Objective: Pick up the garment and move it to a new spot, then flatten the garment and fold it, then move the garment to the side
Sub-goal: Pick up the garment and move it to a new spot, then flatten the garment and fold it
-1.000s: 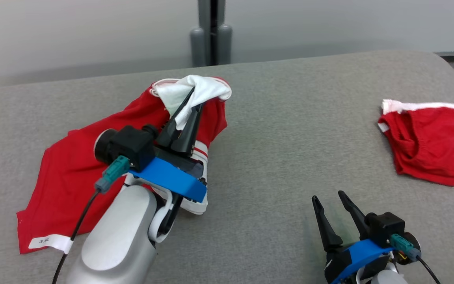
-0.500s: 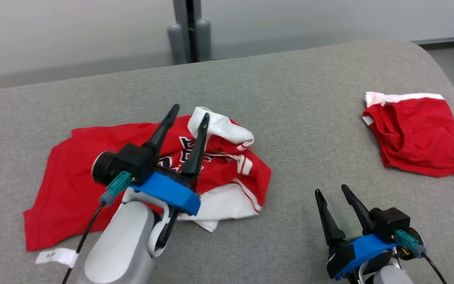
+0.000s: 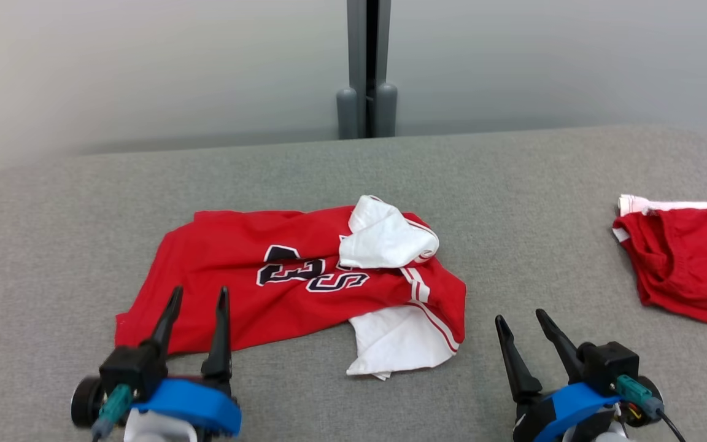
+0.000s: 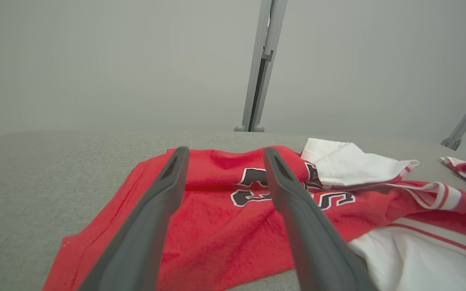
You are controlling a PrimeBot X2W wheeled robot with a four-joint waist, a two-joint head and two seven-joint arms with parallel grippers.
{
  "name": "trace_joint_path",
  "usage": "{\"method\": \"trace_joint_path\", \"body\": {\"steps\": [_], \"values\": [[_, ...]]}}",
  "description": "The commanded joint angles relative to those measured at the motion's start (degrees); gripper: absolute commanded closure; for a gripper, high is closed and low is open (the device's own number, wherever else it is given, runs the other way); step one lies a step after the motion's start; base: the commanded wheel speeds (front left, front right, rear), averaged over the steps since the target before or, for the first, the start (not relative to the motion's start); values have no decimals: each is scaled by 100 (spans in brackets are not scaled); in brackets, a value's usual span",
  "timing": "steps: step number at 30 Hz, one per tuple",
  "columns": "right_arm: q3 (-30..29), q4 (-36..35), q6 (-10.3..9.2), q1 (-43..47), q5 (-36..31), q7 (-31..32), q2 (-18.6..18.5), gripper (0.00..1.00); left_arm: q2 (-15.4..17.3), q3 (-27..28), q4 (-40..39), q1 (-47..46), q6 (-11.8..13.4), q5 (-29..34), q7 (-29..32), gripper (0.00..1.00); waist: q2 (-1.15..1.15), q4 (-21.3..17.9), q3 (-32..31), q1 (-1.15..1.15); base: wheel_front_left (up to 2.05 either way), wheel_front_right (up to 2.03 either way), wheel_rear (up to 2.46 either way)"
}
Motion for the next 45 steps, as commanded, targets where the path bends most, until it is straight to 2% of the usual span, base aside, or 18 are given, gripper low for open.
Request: {"method": "trace_joint_path", "body": {"steps": [1, 6, 11, 22, 28, 33, 34, 35, 36, 40, 45], "values": [[-16, 19, 0, 115, -7, 0, -18, 0, -31, 87, -85, 179, -28, 59, -15, 0, 0, 35, -82, 0, 0, 0, 0], [-59, 61, 0, 335, 0, -1, -18, 0, -178, 396, -190, 820, -37, 151, -15, 0, 0, 196, -272, 0, 0, 0, 0], [-62, 74, 0, 452, -27, -1, -18, 0, -257, 473, -245, 1063, -44, 227, -15, 0, 0, 302, -310, 0, 0, 0, 0], [277, -70, 0, 164, -30, -1, -18, 0, -281, 381, -220, 812, -40, 261, -15, 0, 0, 394, -163, 0, 0, 0, 0], [483, 209, 0, -119, 6, -1, -18, 0, -280, 217, -157, 752, -41, 143, -15, 0, 0, 542, -27, 0, 0, 0, 0], [434, 352, 0, -331, -78, -1, -18, 0, -281, 154, -118, 680, -40, 93, -15, 0, 0, 697, 66, 0, 0, 0, 0], [413, 396, 0, -361, -127, -1, -18, 10, -283, 154, -110, 680, -40, 84, -15, 0, 0, 724, 72, 0, 0, 0, 0], [388, 444, 0, -389, -160, -1, -19, 63, -283, 161, -97, 678, -40, 70, -15, 0, 0, 753, 87, 0, 0, 0, 0], [364, 501, 0, -425, -185, 0, -18, 100, -282, 170, -88, 669, -40, 57, -15, 0, 0, 775, 93, 0, 0, 0, 0], [393, 378, 0, -543, -75, -1, -16, 100, -282, 176, -81, 646, -41, 51, -15, 0, 0, 842, 95, 0, 0, 0, 0], [825, -334, 0, -622, 663, -1, -16, 100, -283, 198, -82, 730, -41, 26, -15, 0, 0, 851, 48, 0, 0, 0, 0]]}}
